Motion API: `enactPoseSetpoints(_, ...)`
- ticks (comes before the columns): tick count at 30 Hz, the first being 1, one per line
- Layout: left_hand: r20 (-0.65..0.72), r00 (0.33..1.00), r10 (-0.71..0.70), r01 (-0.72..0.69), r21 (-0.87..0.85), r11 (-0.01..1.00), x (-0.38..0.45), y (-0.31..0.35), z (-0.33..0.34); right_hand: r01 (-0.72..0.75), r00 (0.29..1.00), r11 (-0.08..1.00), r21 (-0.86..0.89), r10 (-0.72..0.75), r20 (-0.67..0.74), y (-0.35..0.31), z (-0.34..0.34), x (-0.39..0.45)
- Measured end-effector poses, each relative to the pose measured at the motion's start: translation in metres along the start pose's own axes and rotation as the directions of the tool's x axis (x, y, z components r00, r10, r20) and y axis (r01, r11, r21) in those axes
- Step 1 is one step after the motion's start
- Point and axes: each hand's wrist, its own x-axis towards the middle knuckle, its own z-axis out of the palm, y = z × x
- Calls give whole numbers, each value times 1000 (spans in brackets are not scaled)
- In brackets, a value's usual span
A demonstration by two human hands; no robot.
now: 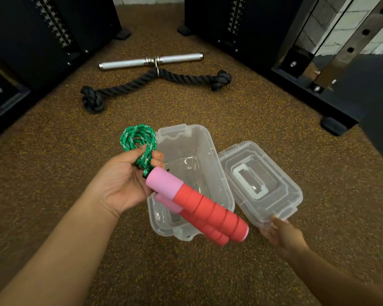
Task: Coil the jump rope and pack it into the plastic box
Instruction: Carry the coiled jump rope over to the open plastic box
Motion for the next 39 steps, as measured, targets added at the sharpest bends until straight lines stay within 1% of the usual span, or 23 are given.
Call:
enactPoseSetpoints(2, -32, 999, 11, -12, -23, 1000, 3, -2, 3, -34, 997, 978, -204, 20, -73, 9, 2, 8)
enactPoseSetpoints(3, -45, 999, 17, -18, -35, 999, 4, -3, 4, -55, 995, 939, -341, 22, -98, 11, 2, 9)
enactPoseSetpoints(5, -72, 997, 25, -29, -53, 998, 6, -5, 5, -79, 994, 814, -576, 23, -105, 10, 3, 4)
enactPoseSetpoints(6, -81, 996, 26, -31, -60, 998, 7, -5, 6, -56, 996, 746, -664, -3, -88, 7, 4, -1)
enactPoseSetpoints(8, -82, 996, 26, -31, -68, 997, 9, -6, 5, 84, 990, 636, -767, -141, -8, -7, 9, -8)
enactPoseSetpoints(9, -81, 996, 26, -31, -67, 997, 10, -6, 4, 185, 969, 597, -781, -242, 44, -17, 14, -12)
enactPoseSetpoints(10, -82, 996, 27, -32, -61, 998, 12, -7, 3, 286, 937, 589, -756, -337, 91, -28, 21, -18)
enactPoseSetpoints(12, -88, 996, 29, -34, -54, 998, 14, -8, 2, 462, 872, 649, -604, -457, 176, -55, 43, -33)
enactPoseSetpoints(14, -89, 996, 31, -35, -46, 998, 17, -10, 0, 592, 806, 699, -402, -497, 323, -80, 70, -52)
enactPoseSetpoints(16, -94, 995, 38, -41, -26, 999, 21, -11, 0, 647, 696, 728, -228, -441, 567, -97, 97, -74)
enactPoseSetpoints(17, -96, 994, 46, -47, -15, 999, 23, -11, 0, 662, 624, 720, -209, -374, 686, -101, 111, -85)
enactPoseSetpoints(18, -97, 994, 54, -54, -3, 999, 25, -11, 0, 683, 553, 693, -230, -285, 783, -101, 124, -95)
enactPoseSetpoints(19, -94, 994, 62, -62, 11, 998, 26, -11, 1, 704, 497, 658, -268, -186, 847, -99, 136, -103)
enactPoseSetpoints(21, -85, 993, 86, -83, 43, 996, 29, -11, 6, 715, 446, 606, -349, -11, 895, -89, 157, -115)
enactPoseSetpoints(22, -84, 991, 105, -100, 62, 993, 31, -11, 8, 726, 436, 574, -378, 40, 899, -82, 166, -118)
enactPoseSetpoints(23, -88, 988, 126, -119, 87, 989, 34, -11, 10, 744, 448, 527, -411, 62, 892, -75, 173, -121)
enactPoseSetpoints(25, -98, 983, 157, -142, 143, 979, 40, -10, 12, 783, 496, 420, -459, 25, 868, -67, 182, -123)
enactPoseSetpoints(26, -103, 981, 162, -145, 158, 977, 44, -9, 11, 786, 517, 400, -472, -7, 856, -64, 185, -122)
enactPoseSetpoints(29, -104, 980, 172, -154, 159, 975, 56, -9, 9, 778, 539, 435, -453, -94, 837, -63, 188, -119)
enactPoseSetpoints(33, -38, 974, 221, -211, 181, 961, 67, -3, 22, 784, 537, 469, -407, -184, 823, -71, 191, -116)
enactPoseSetpoints(35, 1, 967, 254, -249, 192, 949, 70, 3, 33, 795, 540, 481, -370, -280, 794, -73, 194, -110)
enactPoseSetpoints(37, 34, 960, 279, -280, 206, 938, 74, 7, 41, 789, 551, 521, -326, -364, 751, -69, 198, -104)
enactPoseSetpoints(39, 39, 962, 269, -269, 268, 925, 81, 6, 42, 767, 578, 563, -308, -399, 712, -61, 202, -96)
